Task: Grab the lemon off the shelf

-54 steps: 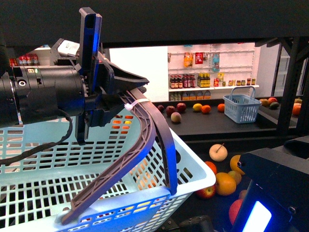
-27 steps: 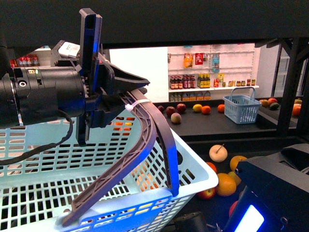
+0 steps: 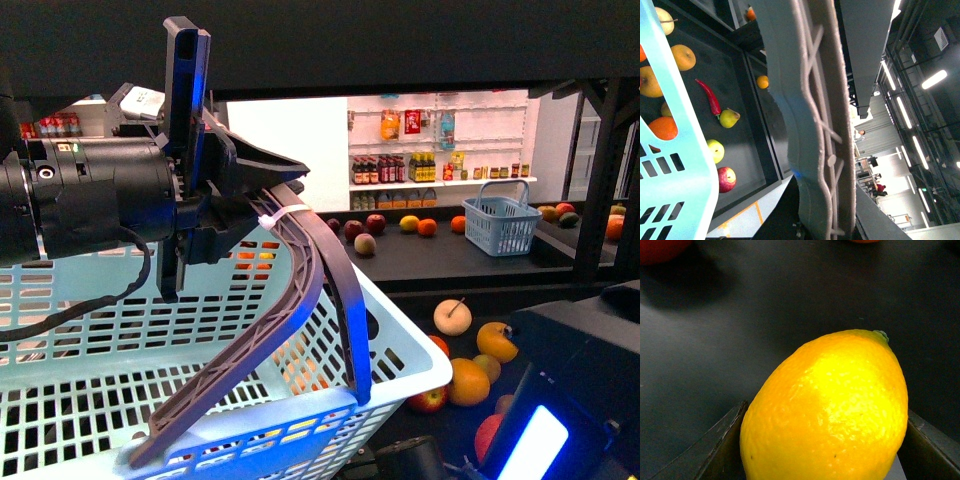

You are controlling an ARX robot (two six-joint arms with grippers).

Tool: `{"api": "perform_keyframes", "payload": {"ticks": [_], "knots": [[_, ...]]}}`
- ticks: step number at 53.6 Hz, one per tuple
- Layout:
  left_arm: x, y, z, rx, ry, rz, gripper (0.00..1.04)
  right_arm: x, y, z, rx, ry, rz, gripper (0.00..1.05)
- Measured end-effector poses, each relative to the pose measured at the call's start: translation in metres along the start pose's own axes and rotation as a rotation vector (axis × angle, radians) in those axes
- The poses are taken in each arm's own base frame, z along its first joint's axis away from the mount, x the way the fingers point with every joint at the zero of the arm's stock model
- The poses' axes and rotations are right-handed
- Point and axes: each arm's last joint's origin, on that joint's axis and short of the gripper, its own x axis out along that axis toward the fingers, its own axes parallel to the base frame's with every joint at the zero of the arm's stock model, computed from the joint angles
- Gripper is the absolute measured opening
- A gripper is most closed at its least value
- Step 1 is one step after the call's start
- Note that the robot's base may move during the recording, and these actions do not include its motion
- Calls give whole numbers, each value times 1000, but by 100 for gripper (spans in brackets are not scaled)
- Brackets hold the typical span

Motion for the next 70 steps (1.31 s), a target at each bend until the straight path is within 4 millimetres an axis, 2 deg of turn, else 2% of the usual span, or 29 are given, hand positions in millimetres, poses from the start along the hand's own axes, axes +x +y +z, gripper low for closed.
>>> {"api": "perform_keyframes", "payload": {"ticks": [9,18,26,30,36,43,52,57,70], "knots": [[0,0,0,0,0,0,10,-25,-41,3,42,8,-128,74],[0,0,0,0,0,0,10,-46,-69,0,92,14,-233,74],[0,0,0,0,0,0,10,-82,-107,-1,228,10,-398,74],[0,0,0,0,0,0,10,-110,-127,15,320,-64,-460,74],[0,0,0,-1,0,0,10,-163,-145,60,453,-262,-506,74],[0,0,0,-1,1,-1,10,-209,-147,94,534,-420,-485,74],[0,0,0,0,0,0,10,-245,-133,122,606,-535,-356,74],[0,0,0,-1,1,0,10,-250,-113,133,618,-553,-235,74],[0,0,0,0,1,-1,10,-250,-59,145,577,-539,24,74]]}}
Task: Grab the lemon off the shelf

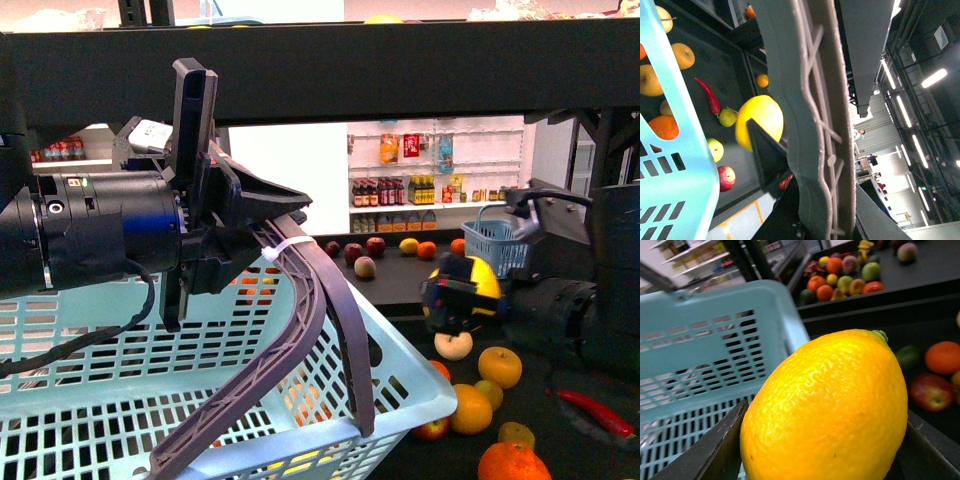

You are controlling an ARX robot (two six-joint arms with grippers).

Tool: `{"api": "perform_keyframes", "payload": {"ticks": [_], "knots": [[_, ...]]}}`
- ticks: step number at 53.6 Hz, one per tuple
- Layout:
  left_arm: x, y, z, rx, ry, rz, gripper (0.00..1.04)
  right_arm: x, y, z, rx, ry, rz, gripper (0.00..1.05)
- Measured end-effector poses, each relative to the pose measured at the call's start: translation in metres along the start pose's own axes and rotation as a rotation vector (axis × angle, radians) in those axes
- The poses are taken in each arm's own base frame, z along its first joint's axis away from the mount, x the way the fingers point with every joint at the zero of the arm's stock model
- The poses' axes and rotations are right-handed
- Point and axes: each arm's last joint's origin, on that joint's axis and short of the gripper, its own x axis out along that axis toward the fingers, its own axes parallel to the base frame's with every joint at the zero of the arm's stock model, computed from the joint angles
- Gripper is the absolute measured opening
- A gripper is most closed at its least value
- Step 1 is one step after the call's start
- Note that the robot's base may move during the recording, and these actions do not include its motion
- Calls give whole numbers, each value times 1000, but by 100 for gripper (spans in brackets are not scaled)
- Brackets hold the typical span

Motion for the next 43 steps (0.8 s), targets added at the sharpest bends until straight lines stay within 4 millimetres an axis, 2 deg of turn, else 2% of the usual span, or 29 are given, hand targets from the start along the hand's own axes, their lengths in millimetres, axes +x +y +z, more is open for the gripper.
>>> {"api": "perform_keyframes", "payload": {"ticks": [9,29,30,37,43], "knots": [[0,0,0,0,-1,0,10,-1,17,-9,5,26,65,74],[0,0,0,0,6,-3,10,-1,27,-19,20,63,110,74],[0,0,0,1,8,-4,10,-1,27,-19,20,66,115,75],[0,0,0,0,12,-7,10,-1,28,-20,21,72,123,97],[0,0,0,0,14,-8,10,-2,28,-21,21,75,125,97]]}}
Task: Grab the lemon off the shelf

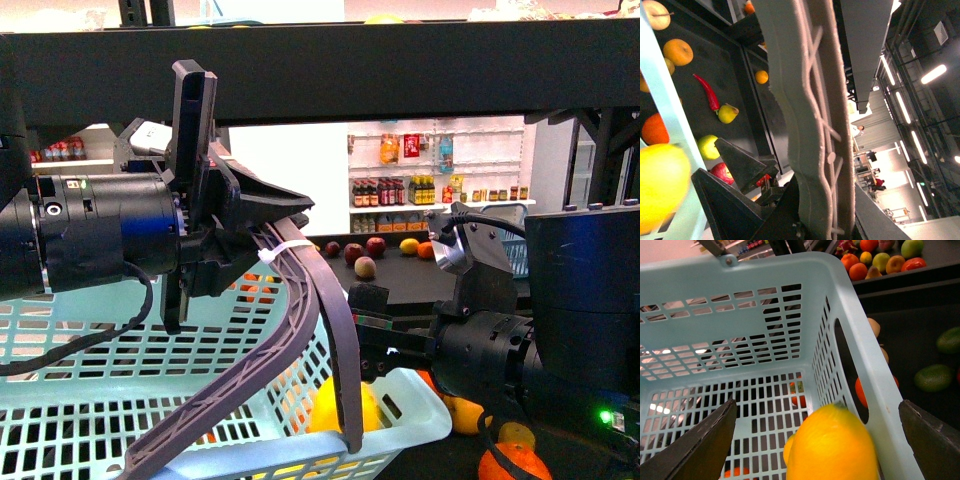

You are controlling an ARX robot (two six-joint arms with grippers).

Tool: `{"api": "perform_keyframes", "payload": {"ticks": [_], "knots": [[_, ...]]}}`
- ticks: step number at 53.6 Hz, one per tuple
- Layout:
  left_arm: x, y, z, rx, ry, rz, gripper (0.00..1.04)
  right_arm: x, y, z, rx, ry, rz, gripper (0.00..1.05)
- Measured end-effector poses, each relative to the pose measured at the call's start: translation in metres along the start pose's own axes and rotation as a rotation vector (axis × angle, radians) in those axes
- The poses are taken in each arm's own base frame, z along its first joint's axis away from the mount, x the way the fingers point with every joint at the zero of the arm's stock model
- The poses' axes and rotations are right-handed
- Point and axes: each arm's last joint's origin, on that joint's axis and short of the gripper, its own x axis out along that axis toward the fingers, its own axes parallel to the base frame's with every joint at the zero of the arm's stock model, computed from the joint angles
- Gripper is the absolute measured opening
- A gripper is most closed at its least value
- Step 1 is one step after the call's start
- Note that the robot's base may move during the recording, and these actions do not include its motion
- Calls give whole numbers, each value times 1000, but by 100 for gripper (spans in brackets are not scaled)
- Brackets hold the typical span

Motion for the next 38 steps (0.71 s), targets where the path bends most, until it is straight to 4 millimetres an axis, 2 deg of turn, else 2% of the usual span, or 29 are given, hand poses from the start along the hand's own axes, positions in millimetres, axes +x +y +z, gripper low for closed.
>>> {"api": "perform_keyframes", "payload": {"ticks": [13,19,24,29,38], "knots": [[0,1,0,-4,1,3,10,0,-2,0,5,12,-4,97],[0,1,0,-7,-7,8,10,-3,-12,4,-32,-6,-62,97],[0,1,0,-8,-11,10,10,-14,-23,12,-84,-12,-142,97],[0,1,0,-7,-12,10,10,-38,-34,25,-120,-15,-218,97],[0,1,0,-7,-12,10,10,-110,-36,43,-194,-7,-224,97]]}}
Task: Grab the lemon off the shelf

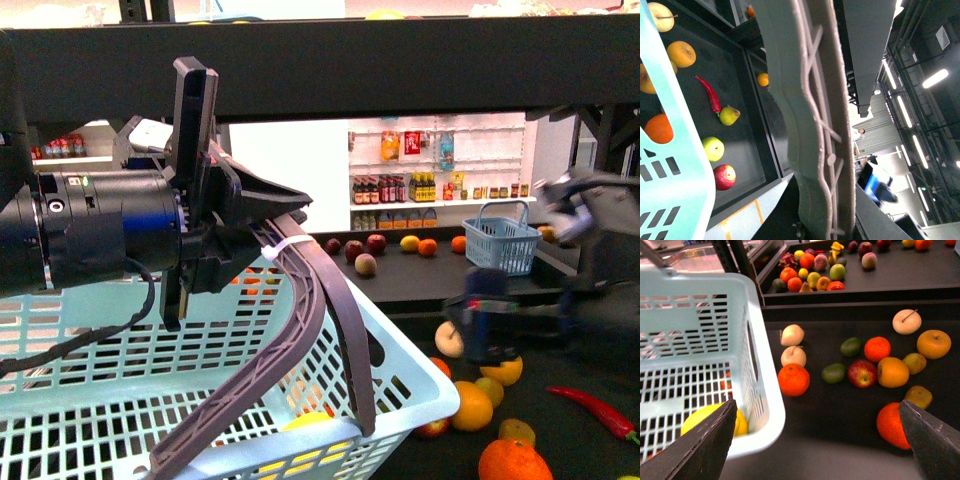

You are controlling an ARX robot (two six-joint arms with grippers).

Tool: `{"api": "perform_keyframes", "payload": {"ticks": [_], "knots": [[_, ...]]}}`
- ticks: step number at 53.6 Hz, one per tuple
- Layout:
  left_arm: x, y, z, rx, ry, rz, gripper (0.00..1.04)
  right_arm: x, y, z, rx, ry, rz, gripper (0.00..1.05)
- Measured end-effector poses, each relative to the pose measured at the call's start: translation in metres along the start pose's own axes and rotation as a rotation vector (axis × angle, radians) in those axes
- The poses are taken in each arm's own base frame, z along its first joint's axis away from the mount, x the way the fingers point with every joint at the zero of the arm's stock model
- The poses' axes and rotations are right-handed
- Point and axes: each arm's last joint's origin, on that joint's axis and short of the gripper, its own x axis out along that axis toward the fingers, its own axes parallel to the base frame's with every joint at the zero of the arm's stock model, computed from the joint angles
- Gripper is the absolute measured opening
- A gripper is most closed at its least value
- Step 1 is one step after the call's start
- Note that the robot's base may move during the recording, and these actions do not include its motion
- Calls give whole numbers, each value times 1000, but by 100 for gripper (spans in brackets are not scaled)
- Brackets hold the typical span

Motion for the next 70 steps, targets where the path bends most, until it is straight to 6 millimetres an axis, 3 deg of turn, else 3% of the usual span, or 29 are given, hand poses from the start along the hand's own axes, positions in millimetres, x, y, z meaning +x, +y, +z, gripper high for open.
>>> {"api": "perform_keyframes", "payload": {"ticks": [11,16,22,41,46,61,70], "knots": [[0,0,0,1,-3,1,10,-117,-21,-1,-50,5,-85,96],[0,0,-1,-2,3,-2,10,-162,-12,-10,-89,-121,-257,77],[1,0,-1,-3,2,-1,10,-183,4,-23,-113,-189,-296,59],[0,0,0,0,1,0,10,-177,5,-66,-123,-202,-266,2],[0,0,0,-2,2,0,10,-177,3,-74,-125,-213,-266,3],[0,0,0,-4,1,0,10,-177,4,-73,-126,-221,-264,3],[0,0,0,-3,0,1,10,-177,4,-73,-127,-221,-264,27]]}}
